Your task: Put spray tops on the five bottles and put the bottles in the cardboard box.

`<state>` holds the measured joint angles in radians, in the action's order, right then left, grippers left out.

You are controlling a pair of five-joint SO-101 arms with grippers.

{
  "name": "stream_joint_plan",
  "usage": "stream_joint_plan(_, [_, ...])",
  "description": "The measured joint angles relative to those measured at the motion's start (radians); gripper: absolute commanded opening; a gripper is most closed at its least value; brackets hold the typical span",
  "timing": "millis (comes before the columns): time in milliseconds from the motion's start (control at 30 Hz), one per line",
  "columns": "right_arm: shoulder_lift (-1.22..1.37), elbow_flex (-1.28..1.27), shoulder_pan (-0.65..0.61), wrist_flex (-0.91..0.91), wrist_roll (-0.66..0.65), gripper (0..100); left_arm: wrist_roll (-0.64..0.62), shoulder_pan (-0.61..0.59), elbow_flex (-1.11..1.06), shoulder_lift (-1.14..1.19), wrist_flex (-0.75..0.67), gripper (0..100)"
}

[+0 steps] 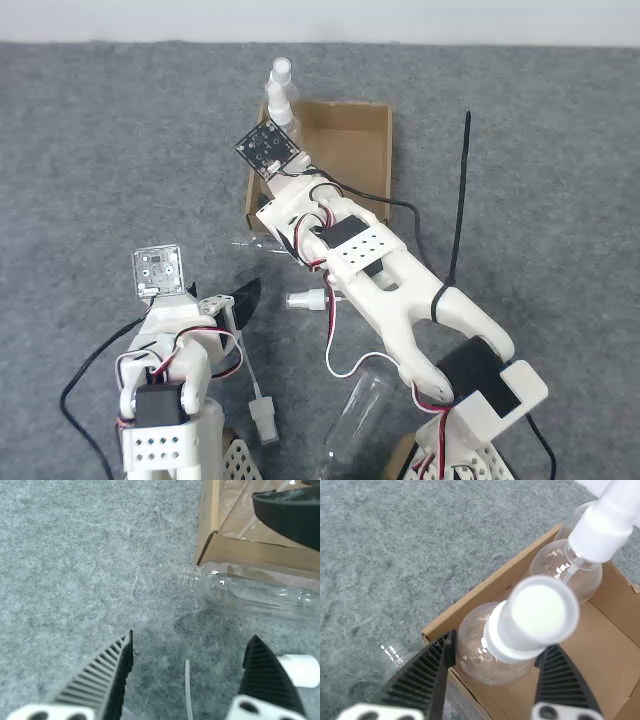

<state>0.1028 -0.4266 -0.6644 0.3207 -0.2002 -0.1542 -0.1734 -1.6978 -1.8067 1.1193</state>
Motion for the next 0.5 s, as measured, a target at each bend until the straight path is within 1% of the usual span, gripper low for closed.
stream_joint_plan(500, [-0.002,0.003,0.002,0.140,0.000,18.8,0.000,0.000,0.000,0.000,0.000,33])
